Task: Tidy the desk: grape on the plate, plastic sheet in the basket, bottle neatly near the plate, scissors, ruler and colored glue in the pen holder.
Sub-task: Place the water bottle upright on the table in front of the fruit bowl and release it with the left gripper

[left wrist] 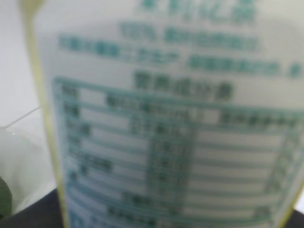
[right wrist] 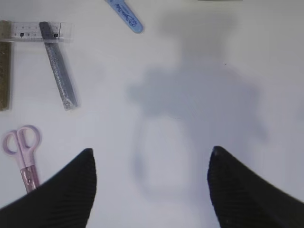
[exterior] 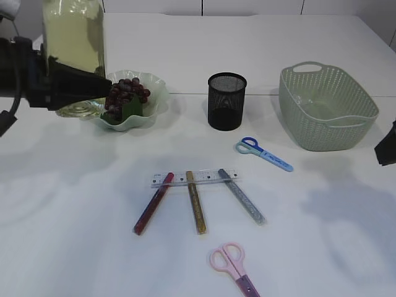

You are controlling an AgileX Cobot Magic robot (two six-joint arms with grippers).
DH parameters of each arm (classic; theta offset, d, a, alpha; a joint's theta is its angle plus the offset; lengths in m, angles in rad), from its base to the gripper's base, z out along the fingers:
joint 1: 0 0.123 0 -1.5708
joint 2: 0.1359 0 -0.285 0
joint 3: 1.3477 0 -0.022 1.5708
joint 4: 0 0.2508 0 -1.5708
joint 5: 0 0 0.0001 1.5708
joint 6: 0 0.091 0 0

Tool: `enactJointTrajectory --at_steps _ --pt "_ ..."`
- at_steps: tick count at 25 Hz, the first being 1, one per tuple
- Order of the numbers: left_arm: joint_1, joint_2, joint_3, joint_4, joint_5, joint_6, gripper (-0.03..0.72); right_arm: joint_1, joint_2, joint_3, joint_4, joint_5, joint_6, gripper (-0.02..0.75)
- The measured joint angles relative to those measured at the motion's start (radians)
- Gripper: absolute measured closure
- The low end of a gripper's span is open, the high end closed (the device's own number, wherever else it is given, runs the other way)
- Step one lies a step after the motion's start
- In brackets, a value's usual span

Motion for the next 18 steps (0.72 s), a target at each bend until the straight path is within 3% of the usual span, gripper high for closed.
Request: enactJointTrajectory --at_steps 7,18 --pt "0.0 0.105 0.0 -0.163 -0.096 0.2 0.247 0.0 0.0 0.0 -0.033 0.0 0.0 0.173" --pt "0.0 0.255 0.0 -0.298 -0.094 0.356 0.247 0.0 0.0 0.0 -0.053 -0.001 0.0 0.173"
